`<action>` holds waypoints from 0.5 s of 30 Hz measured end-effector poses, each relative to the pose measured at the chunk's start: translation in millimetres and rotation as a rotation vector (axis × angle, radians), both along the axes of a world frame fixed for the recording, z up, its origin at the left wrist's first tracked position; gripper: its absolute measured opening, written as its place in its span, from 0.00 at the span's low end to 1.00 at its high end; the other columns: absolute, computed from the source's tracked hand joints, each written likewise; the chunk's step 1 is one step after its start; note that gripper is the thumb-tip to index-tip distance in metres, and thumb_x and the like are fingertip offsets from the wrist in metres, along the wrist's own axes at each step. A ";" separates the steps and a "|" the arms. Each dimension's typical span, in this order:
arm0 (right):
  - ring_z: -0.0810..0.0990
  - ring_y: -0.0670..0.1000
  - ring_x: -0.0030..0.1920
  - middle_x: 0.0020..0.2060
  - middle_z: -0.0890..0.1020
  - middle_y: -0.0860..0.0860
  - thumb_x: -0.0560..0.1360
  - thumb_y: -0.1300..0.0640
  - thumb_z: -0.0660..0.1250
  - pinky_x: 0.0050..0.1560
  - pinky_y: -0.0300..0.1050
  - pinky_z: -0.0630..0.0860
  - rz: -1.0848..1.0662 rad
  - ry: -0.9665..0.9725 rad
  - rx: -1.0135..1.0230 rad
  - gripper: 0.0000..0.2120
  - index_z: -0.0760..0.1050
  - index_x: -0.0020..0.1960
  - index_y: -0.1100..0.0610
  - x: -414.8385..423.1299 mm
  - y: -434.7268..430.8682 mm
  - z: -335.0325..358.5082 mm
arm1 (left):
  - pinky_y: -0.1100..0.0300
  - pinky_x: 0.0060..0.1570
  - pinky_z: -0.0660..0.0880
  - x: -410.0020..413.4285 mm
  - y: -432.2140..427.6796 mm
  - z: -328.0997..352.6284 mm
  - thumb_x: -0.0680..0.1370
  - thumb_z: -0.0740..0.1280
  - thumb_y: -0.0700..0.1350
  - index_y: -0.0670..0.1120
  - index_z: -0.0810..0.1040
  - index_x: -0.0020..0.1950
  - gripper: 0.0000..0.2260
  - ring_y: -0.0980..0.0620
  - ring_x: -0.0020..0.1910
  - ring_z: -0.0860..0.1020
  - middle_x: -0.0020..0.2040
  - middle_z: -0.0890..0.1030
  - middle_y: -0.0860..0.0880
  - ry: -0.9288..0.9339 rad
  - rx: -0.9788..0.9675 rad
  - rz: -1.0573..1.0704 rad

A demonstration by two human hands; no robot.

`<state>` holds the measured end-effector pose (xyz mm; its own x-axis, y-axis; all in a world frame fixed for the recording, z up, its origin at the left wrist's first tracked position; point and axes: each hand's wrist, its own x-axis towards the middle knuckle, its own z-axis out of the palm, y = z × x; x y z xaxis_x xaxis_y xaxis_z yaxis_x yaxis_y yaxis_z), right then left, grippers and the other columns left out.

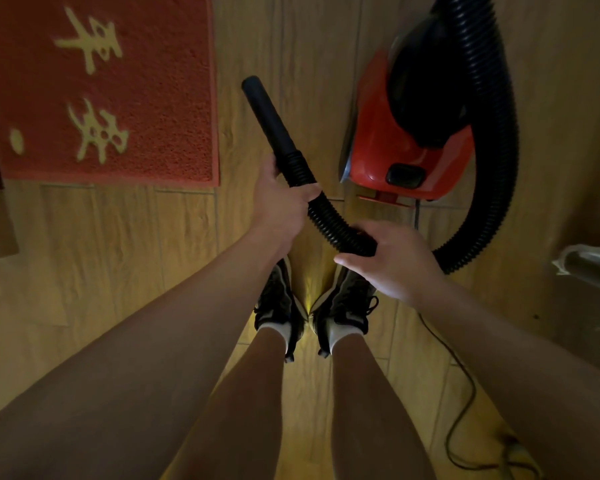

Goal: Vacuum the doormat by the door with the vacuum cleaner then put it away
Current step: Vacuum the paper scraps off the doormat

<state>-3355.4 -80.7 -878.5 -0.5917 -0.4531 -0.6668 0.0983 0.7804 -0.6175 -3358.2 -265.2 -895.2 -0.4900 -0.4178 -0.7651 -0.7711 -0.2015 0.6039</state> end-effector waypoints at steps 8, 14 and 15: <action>0.79 0.44 0.43 0.42 0.80 0.43 0.70 0.40 0.73 0.44 0.46 0.77 -0.024 0.042 0.022 0.14 0.79 0.51 0.45 -6.8 15.5 -19.8 | 0.49 0.63 0.79 -10.2 16.5 -10.2 0.77 0.72 0.33 0.50 0.68 0.76 0.30 0.56 0.58 0.79 0.59 0.76 0.60 0.005 0.014 -0.016; 0.79 0.45 0.43 0.42 0.80 0.44 0.71 0.40 0.73 0.45 0.48 0.78 0.003 0.030 0.053 0.14 0.78 0.50 0.46 -14.8 19.2 -23.7 | 0.48 0.65 0.78 -13.8 21.7 -18.0 0.77 0.72 0.33 0.50 0.67 0.78 0.32 0.55 0.60 0.78 0.61 0.75 0.59 0.001 0.026 0.008; 0.78 0.45 0.43 0.42 0.80 0.44 0.71 0.40 0.73 0.45 0.48 0.78 0.015 0.038 0.063 0.14 0.78 0.49 0.47 -16.6 19.0 -24.5 | 0.47 0.65 0.78 -14.1 21.6 -19.4 0.77 0.72 0.33 0.50 0.68 0.78 0.31 0.54 0.61 0.78 0.61 0.76 0.59 0.002 0.032 0.013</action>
<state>-3372.0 -61.7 -903.0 -0.6106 -0.4203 -0.6712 0.0632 0.8190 -0.5703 -3372.3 -243.6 -914.6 -0.4864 -0.3995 -0.7771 -0.7669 -0.2309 0.5988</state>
